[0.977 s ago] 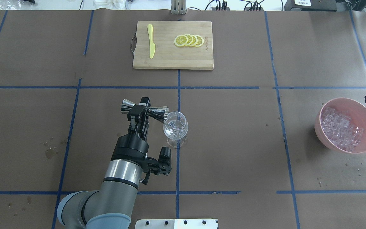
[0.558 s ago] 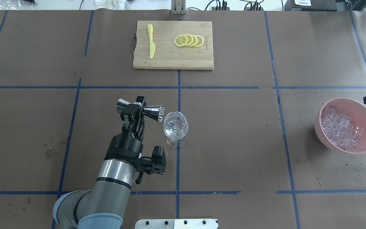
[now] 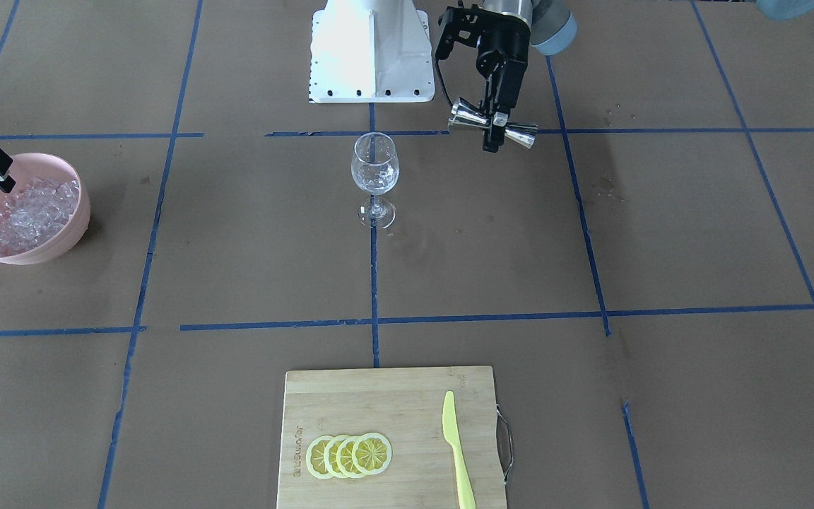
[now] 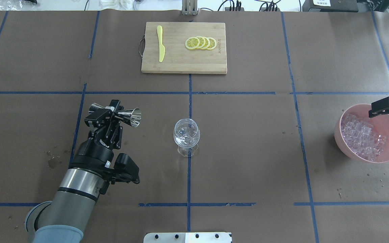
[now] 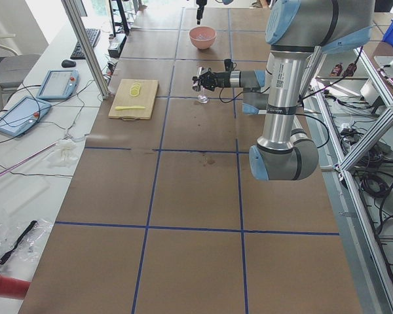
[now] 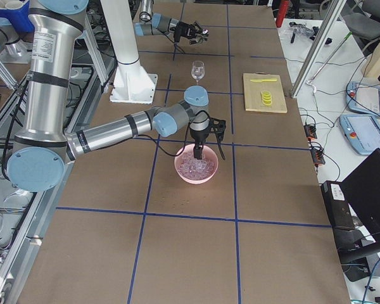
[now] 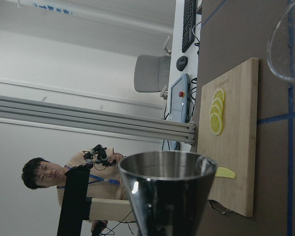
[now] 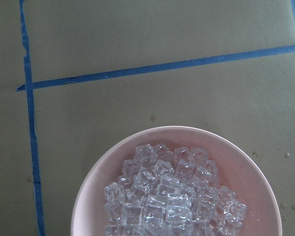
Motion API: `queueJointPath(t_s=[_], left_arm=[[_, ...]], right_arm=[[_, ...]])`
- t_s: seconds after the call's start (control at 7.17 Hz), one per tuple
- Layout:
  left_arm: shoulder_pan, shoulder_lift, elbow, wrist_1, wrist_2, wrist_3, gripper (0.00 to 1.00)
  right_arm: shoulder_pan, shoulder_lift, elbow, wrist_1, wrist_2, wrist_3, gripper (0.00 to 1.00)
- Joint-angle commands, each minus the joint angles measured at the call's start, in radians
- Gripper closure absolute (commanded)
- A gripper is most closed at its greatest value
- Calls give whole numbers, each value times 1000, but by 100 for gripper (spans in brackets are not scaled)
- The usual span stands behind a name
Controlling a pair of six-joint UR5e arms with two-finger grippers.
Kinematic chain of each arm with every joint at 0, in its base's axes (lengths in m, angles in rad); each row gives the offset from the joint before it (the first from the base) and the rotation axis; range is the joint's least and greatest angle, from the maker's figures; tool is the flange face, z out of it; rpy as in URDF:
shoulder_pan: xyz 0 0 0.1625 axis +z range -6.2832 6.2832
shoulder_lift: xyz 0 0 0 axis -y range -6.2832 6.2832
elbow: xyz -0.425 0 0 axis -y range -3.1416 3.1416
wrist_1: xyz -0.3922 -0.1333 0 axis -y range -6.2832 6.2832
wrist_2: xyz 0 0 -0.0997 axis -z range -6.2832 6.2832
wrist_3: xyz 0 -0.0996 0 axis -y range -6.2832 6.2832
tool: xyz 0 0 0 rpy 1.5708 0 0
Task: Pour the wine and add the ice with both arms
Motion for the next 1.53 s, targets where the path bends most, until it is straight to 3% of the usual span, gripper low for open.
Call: queueJointPath(t_s=[0.0, 0.42, 0.7, 0.98, 1.4], left_arm=[[-26, 75, -1, -174, -4, 118, 100], [-40, 183, 0, -342, -6, 135, 100], [-41, 235, 5, -423, -6, 135, 100], [-40, 262, 19, -503, -6, 127, 100], [-41, 275, 23, -516, -6, 126, 100]], right_arm=[[-32, -14, -27, 72, -21, 10, 0], [-58, -40, -140, 262, -27, 10, 0], [-84, -33, -153, 267, -33, 16, 0], [-126, -27, -156, 260, -92, 19, 1], [-126, 10, -196, 255, -84, 19, 18]])
